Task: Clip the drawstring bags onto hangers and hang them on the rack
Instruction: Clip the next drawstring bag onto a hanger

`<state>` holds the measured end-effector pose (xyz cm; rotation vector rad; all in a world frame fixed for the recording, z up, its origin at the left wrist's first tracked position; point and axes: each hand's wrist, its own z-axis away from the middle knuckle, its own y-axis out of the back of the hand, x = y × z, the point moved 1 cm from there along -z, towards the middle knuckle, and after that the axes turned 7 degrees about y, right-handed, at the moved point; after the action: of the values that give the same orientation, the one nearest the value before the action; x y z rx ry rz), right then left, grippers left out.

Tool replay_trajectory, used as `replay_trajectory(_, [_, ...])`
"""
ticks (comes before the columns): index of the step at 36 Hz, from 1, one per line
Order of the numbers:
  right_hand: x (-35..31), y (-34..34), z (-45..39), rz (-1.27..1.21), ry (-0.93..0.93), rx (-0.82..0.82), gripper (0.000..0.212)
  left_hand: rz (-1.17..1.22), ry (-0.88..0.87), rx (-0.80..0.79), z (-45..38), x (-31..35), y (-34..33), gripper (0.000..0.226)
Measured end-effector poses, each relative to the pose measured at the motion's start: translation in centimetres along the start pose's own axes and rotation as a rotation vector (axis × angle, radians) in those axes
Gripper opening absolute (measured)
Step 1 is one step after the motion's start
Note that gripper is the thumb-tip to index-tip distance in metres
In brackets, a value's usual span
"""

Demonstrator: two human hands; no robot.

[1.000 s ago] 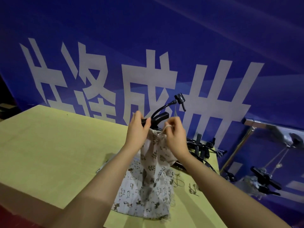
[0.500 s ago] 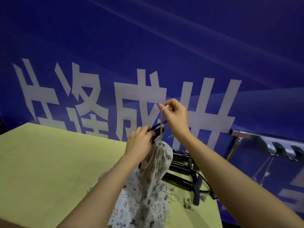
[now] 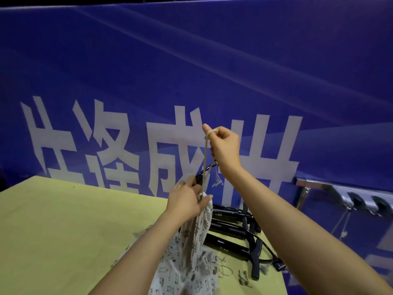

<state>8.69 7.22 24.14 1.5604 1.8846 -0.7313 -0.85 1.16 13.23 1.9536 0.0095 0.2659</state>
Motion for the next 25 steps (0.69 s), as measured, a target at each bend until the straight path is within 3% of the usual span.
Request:
replay_trajectory(8, [-1.3,0.5,0.7,0.130,0.201,-0.127,0.038,-0.162,0.088,-0.133,-0.8,1.6,0.9,0.038])
replay_trajectory(14, [-1.5,2.0,1.3,0.140,0.229,-0.023,0.040,-0.131,0.154,-0.137,-0.2,2.9,1.4,0.041])
replay_trajectory(19, [-2.2,3.2,0.7,0.144,0.187,0.056,0.039,-0.104,0.114,-0.017,0.7,3.8,2.8,0.037])
replay_trajectory(25, [-4.3,5.9,-1.3,0.208,0.261,0.155,0.048,-0.122,0.092,0.103,-0.8,5.9,5.1,0.026])
